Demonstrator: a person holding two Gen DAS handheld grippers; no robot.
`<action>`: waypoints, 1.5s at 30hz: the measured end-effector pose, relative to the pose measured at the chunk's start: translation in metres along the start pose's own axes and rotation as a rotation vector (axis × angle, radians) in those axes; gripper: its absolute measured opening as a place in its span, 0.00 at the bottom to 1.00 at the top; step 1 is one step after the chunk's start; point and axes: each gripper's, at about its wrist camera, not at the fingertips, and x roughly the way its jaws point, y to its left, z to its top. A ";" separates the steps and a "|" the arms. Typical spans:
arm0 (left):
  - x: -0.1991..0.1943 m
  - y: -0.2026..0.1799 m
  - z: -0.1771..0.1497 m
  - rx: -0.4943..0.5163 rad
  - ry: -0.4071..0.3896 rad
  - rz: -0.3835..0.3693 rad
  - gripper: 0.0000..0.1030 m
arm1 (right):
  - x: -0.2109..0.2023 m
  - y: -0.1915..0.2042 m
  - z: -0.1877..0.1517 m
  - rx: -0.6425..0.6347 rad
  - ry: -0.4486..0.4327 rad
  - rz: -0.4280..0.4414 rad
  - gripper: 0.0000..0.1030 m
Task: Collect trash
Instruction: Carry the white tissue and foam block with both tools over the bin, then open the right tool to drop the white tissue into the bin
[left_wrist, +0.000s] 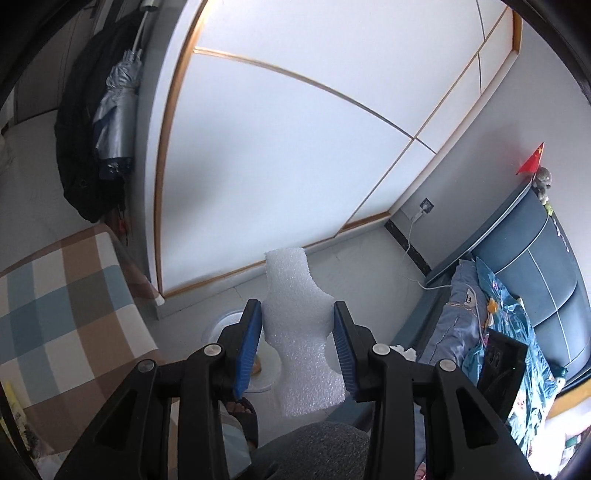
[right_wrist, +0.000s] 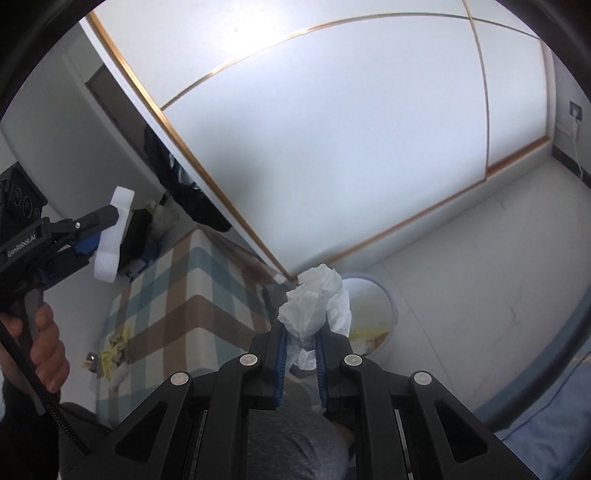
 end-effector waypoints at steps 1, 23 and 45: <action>0.012 -0.001 -0.001 -0.005 0.024 -0.014 0.32 | 0.010 -0.010 -0.003 0.025 0.021 -0.008 0.12; 0.150 0.039 -0.011 -0.162 0.335 0.022 0.32 | 0.187 -0.093 -0.030 0.276 0.327 0.074 0.13; 0.206 0.043 -0.006 -0.178 0.439 0.086 0.32 | 0.226 -0.105 -0.032 0.311 0.289 0.164 0.51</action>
